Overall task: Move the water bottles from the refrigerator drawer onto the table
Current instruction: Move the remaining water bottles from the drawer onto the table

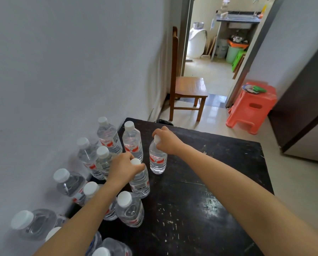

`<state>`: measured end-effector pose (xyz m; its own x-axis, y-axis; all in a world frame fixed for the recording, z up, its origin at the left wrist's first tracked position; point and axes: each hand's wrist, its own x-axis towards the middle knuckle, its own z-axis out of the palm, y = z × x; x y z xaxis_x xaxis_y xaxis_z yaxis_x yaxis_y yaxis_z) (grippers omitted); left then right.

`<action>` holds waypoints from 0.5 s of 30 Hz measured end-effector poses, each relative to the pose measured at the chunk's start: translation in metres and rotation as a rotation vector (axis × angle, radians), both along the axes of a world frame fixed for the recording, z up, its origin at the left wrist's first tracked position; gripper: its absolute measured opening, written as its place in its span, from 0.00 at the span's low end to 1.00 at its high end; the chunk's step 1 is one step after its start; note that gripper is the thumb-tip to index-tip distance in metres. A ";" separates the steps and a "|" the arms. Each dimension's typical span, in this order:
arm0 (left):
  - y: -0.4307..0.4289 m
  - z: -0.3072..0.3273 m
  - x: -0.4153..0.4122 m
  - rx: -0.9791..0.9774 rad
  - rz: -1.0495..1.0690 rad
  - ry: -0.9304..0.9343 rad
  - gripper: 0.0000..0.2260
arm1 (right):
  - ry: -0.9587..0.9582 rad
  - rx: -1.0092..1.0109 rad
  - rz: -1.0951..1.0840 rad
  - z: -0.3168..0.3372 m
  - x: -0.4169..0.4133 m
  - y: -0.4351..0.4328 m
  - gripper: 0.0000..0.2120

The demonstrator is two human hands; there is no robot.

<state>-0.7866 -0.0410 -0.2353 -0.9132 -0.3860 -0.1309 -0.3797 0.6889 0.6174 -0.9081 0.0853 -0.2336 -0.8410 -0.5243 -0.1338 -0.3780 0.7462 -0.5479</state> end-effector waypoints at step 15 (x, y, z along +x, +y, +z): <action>0.001 0.011 0.013 -0.077 -0.073 -0.026 0.19 | -0.045 -0.114 -0.228 -0.005 0.060 0.051 0.42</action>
<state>-0.7740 -0.0405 -0.2239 -0.9357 -0.3289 -0.1277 -0.3425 0.7604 0.5517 -0.8478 0.1368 -0.2390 -0.9338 -0.3353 -0.1249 -0.1802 0.7422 -0.6456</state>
